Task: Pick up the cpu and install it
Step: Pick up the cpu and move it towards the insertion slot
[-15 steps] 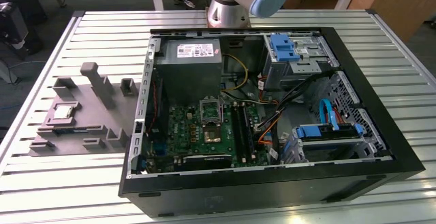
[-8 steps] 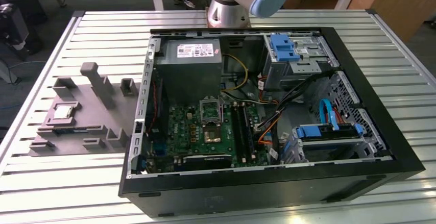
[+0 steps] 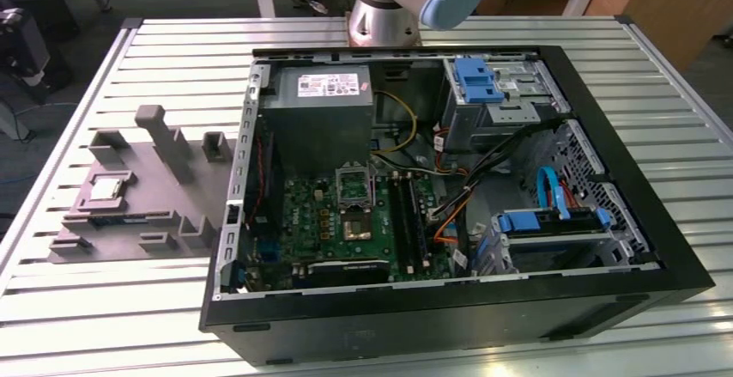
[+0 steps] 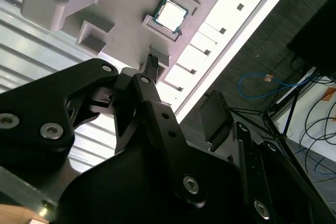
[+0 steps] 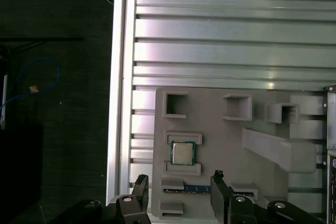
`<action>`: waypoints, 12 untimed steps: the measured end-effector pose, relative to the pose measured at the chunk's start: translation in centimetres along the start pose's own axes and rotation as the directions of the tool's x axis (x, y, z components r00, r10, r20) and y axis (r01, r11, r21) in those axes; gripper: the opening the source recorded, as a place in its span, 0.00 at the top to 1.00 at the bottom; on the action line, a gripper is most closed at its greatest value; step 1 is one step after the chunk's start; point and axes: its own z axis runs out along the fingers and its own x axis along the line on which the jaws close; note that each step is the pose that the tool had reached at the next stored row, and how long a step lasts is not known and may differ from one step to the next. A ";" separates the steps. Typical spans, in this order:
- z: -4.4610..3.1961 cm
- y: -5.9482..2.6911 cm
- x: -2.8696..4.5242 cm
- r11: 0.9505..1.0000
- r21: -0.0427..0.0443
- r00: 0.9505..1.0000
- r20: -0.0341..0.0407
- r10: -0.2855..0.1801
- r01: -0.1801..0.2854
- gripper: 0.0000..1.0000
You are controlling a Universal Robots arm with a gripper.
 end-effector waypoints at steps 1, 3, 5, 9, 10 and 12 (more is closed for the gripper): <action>0.02 -0.01 0.00 1.000 0.000 1.000 0.000 0.000 0.000 0.41; 0.06 -0.02 0.00 1.000 0.000 1.000 0.000 0.000 0.000 0.41; 0.10 -0.04 0.00 1.000 0.000 1.000 0.000 0.000 0.000 0.41; 0.19 -0.06 0.00 1.000 0.000 1.000 0.000 0.000 0.000 0.41; 0.20 -0.07 0.00 1.000 0.000 1.000 0.000 0.000 0.000 0.41; 0.24 -0.09 0.00 1.000 0.000 1.000 0.000 0.000 0.000 0.41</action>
